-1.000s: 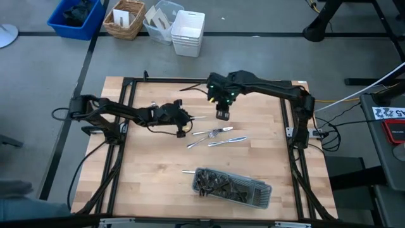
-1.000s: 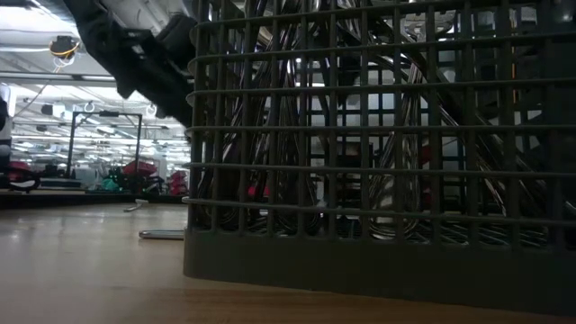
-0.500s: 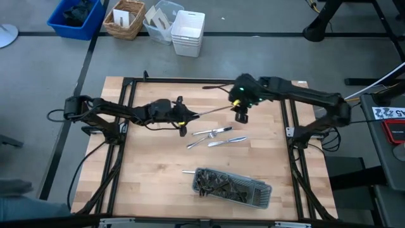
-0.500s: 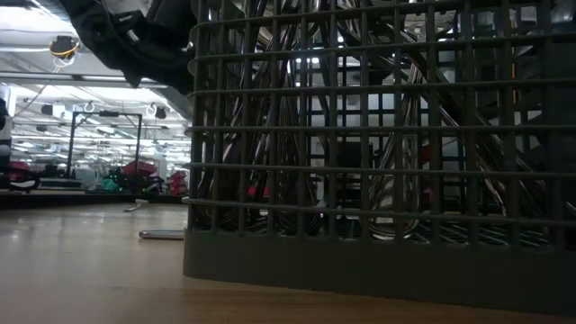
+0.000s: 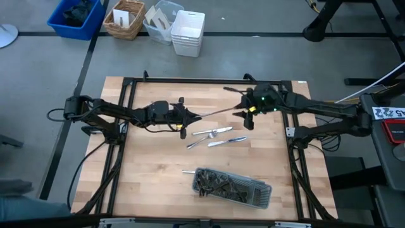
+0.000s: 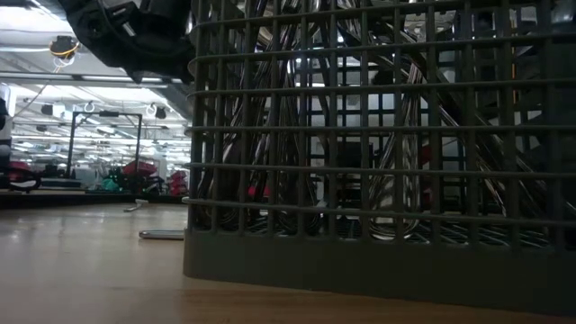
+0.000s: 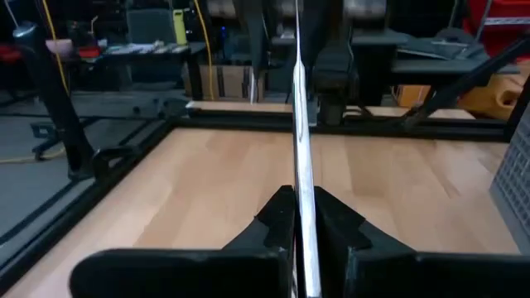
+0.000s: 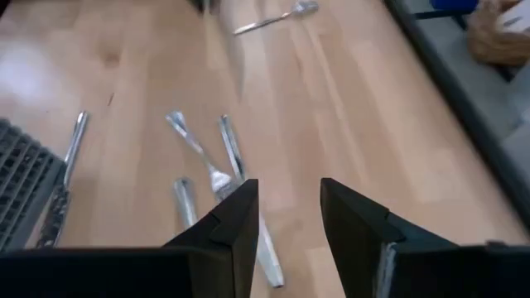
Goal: Sort silverware
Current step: Put the knife into the gray silverware rack
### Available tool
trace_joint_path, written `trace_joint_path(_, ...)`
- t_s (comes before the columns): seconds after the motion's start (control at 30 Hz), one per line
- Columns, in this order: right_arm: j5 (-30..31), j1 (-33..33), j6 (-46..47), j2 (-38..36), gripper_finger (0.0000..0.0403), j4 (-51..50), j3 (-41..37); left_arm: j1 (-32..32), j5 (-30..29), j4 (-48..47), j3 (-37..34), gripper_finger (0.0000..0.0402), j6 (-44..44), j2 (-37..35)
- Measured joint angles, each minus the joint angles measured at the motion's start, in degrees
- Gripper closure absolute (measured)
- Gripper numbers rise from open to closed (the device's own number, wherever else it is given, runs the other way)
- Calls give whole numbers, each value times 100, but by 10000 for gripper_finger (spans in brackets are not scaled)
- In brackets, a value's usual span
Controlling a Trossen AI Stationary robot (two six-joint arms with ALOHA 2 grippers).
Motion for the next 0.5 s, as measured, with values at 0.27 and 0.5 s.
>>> trace_joint_path(0.27, -103, 0, 189, -77, 269, 3151, -1621, 1, -4, 535, 0, 389, 78, 1)
trace_joint_path(0.5, -616, 2, 192, -77, 269, 4983, -1923, 5, -7, 950, 0, 389, 200, 2)
